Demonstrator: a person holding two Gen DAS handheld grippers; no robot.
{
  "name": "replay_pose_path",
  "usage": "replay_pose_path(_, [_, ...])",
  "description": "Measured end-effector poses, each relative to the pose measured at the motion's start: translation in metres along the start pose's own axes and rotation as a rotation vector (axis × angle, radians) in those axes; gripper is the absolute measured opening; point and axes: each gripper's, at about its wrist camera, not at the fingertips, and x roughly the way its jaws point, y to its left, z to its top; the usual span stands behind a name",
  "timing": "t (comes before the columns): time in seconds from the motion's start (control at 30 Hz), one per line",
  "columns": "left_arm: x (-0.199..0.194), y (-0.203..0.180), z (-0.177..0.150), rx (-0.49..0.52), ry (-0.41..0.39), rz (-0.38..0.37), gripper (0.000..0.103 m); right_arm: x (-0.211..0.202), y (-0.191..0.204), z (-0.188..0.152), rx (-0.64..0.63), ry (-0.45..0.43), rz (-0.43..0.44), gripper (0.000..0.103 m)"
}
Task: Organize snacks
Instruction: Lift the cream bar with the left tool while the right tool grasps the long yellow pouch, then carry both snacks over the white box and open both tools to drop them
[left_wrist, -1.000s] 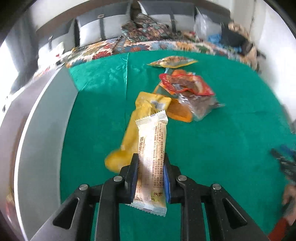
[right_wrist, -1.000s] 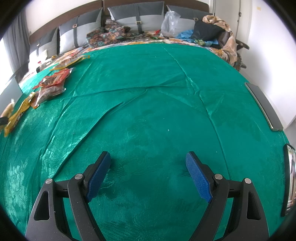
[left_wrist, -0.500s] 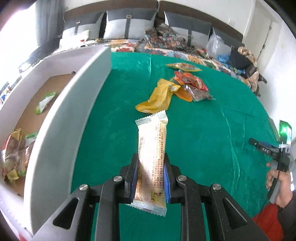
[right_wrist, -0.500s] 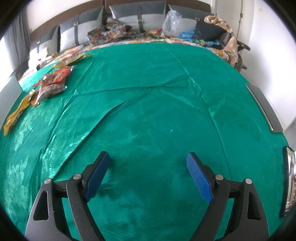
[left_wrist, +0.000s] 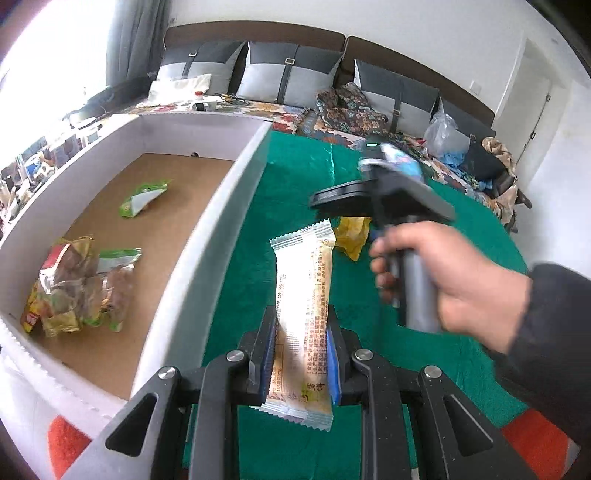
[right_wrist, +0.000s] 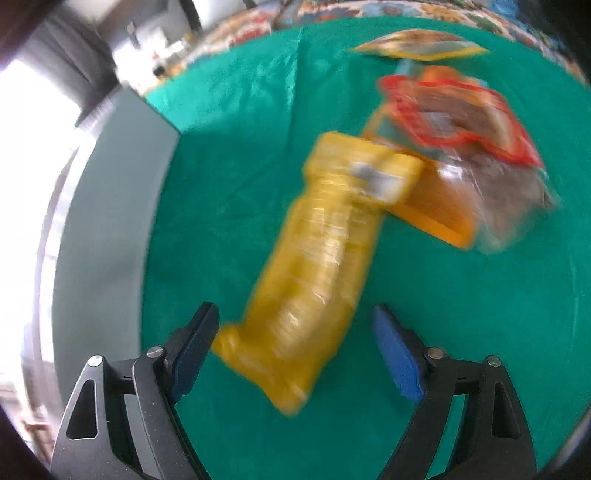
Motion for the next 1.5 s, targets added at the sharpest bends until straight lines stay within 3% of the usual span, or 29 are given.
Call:
replay_pose_path(0.07, [-0.005, 0.003, -0.002, 0.004, -0.007, 0.003, 0.022, 0.007, 0.024, 0.000, -0.104, -0.012, -0.098, 0.087])
replay_pose_path(0.13, [-0.009, 0.005, -0.002, 0.000, -0.017, -0.001, 0.022, 0.006, 0.029, -0.008, -0.167, -0.039, -0.145, 0.078])
replay_pose_path(0.17, [-0.011, 0.005, -0.003, -0.003, -0.022, -0.004, 0.022, 0.001, 0.027, -0.013, -0.180, -0.069, -0.166, 0.057])
replay_pose_path(0.2, [-0.011, 0.005, -0.002, -0.005, -0.025, -0.007, 0.022, -0.007, 0.020, -0.019, -0.181, -0.097, -0.156, 0.047])
replay_pose_path(0.33, [-0.010, 0.003, -0.003, -0.020, -0.019, -0.020, 0.022, -0.030, -0.016, -0.041, -0.125, -0.082, -0.019, 0.045])
replay_pose_path(0.4, [-0.011, 0.002, -0.002, -0.030, -0.014, -0.033, 0.022, -0.047, -0.044, -0.059, -0.034, -0.078, 0.122, 0.045])
replay_pose_path(0.5, [-0.014, 0.000, 0.001, -0.049, -0.008, -0.052, 0.023, -0.070, -0.076, -0.086, 0.062, -0.096, 0.257, 0.045])
replay_pose_path(0.63, [-0.021, 0.009, 0.012, -0.077, -0.021, -0.061, 0.022, -0.097, -0.097, -0.120, 0.108, -0.110, 0.327, 0.045])
replay_pose_path(0.73, [-0.035, 0.030, 0.030, -0.100, -0.067, -0.039, 0.023, -0.120, -0.093, -0.124, 0.071, -0.138, 0.337, 0.045])
replay_pose_path(0.9, [-0.049, 0.085, 0.061, -0.130, -0.117, 0.072, 0.023, -0.173, -0.041, -0.109, -0.063, -0.222, 0.416, 0.045])
replay_pose_path(1.0, [-0.046, 0.132, 0.073, -0.169, -0.104, 0.152, 0.023, -0.204, 0.033, -0.096, -0.196, -0.234, 0.531, 0.046])
replay_pose_path(1.1, [-0.033, 0.173, 0.077, -0.181, -0.073, 0.270, 0.024, -0.210, 0.106, -0.093, -0.299, -0.216, 0.604, 0.046])
replay_pose_path(1.13, [-0.027, 0.186, 0.076, -0.181, -0.054, 0.312, 0.028, -0.208, 0.126, -0.094, -0.329, -0.214, 0.606, 0.047])
replay_pose_path(1.17, [-0.015, 0.202, 0.074, -0.188, -0.007, 0.353, 0.052, -0.203, 0.151, -0.094, -0.372, -0.206, 0.601, 0.051])
replay_pose_path(1.2, [-0.006, 0.212, 0.070, -0.203, 0.030, 0.390, 0.084, -0.195, 0.170, -0.095, -0.405, -0.185, 0.587, 0.058])
replay_pose_path(1.23, [-0.002, 0.220, 0.064, -0.217, 0.045, 0.422, 0.090, -0.188, 0.180, -0.097, -0.424, -0.162, 0.576, 0.066])
replay_pose_path(1.27, [0.000, 0.226, 0.057, -0.227, 0.047, 0.446, 0.091, -0.180, 0.195, -0.101, -0.452, -0.132, 0.542, 0.072])
replay_pose_path(1.37, [0.000, 0.226, 0.038, -0.231, 0.050, 0.451, 0.091, -0.176, 0.188, -0.109, -0.493, -0.184, 0.460, 0.071])
replay_pose_path(1.5, [-0.004, 0.193, 0.032, -0.193, 0.002, 0.452, 0.091, -0.173, 0.118, -0.121, -0.471, -0.320, 0.319, 0.072])
